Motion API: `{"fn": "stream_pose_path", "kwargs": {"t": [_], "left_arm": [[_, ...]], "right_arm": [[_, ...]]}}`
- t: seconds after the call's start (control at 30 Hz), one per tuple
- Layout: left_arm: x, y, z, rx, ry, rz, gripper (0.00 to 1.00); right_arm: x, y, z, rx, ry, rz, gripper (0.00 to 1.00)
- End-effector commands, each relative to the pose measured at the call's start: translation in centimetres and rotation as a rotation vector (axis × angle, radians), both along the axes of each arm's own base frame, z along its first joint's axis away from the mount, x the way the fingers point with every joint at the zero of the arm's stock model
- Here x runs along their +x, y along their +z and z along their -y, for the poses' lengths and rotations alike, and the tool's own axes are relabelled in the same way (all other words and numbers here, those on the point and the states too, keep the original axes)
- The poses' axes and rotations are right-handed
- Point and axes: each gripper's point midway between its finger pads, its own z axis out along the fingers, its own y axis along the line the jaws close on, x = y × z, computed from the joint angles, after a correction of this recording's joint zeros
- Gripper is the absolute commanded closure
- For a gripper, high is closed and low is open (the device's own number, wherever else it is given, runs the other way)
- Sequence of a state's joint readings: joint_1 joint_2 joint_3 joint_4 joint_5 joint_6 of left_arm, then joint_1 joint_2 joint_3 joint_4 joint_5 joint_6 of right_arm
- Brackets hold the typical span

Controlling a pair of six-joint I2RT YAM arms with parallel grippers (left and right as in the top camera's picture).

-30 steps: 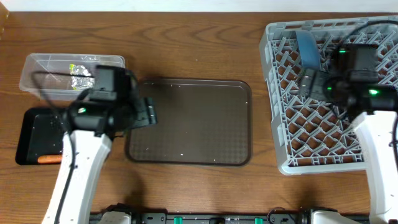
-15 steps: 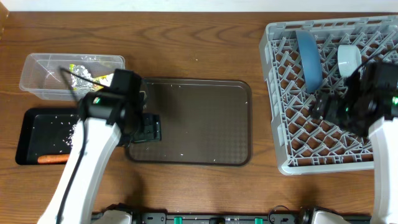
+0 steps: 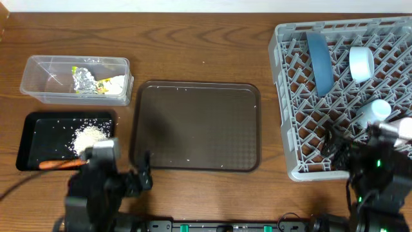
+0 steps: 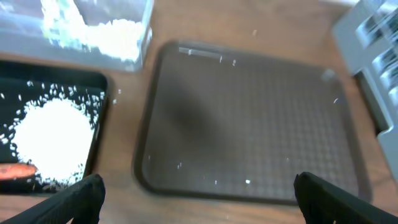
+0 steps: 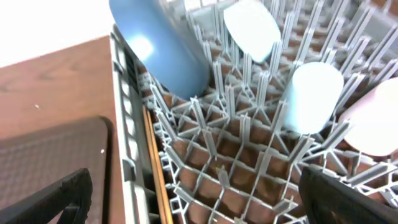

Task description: Sort waste into correct bins and load items into the dishwasher rack

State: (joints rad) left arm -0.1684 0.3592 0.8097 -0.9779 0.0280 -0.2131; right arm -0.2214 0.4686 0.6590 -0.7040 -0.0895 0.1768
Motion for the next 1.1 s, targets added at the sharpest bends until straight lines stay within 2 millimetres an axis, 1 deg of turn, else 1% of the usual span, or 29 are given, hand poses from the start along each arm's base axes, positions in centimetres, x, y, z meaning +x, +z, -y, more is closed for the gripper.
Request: {"fn": "stream_pose_path", "kwargs": {"t": [0.0,0.1,0.17,0.37,0.53,0.67,0.9,1.0,1.07], "left_arm": [[-0.9,0.9,-0.5,-0.008,0.020,0.085,0.02],[-1.8,1.3,-0.7,-0.014,0.020,0.122,0.02],[-1.9,1.4,-0.7,-0.016,0.020,0.129,0.02],[-1.9,1.3,-0.7,-0.015,0.020,0.127,0.02],[-1.9,1.3,-0.7,-0.015,0.020,0.127,0.02],[-1.9,1.3,-0.7,-0.015,0.020,0.127,0.02],[-1.9,1.3,-0.7,-0.015,0.020,0.127,0.02],[-1.9,1.3,-0.7,-0.015,0.020,0.127,0.02],[-1.9,1.3,-0.7,-0.015,0.020,0.127,0.02]], "right_arm": [[-1.2,0.2,0.1,-0.005,-0.020,0.033,0.01],[-2.1,-0.1,-0.1,-0.002,-0.020,0.023,0.01],[-2.4,-0.7,-0.2,0.003,-0.020,-0.001,0.01],[-3.9,-3.1,-0.6,0.029,-0.020,-0.117,0.01],[-5.6,-5.3,-1.0,0.053,-0.020,-0.228,0.01],[-6.7,-6.4,-1.2,0.067,-0.021,-0.290,0.01],[-6.7,-6.2,-1.4,0.060,-0.011,-0.266,0.01],[-6.6,-5.9,-2.3,0.045,0.048,-0.232,0.01],[-5.8,-5.1,-2.9,0.014,0.096,-0.153,0.01]]}}
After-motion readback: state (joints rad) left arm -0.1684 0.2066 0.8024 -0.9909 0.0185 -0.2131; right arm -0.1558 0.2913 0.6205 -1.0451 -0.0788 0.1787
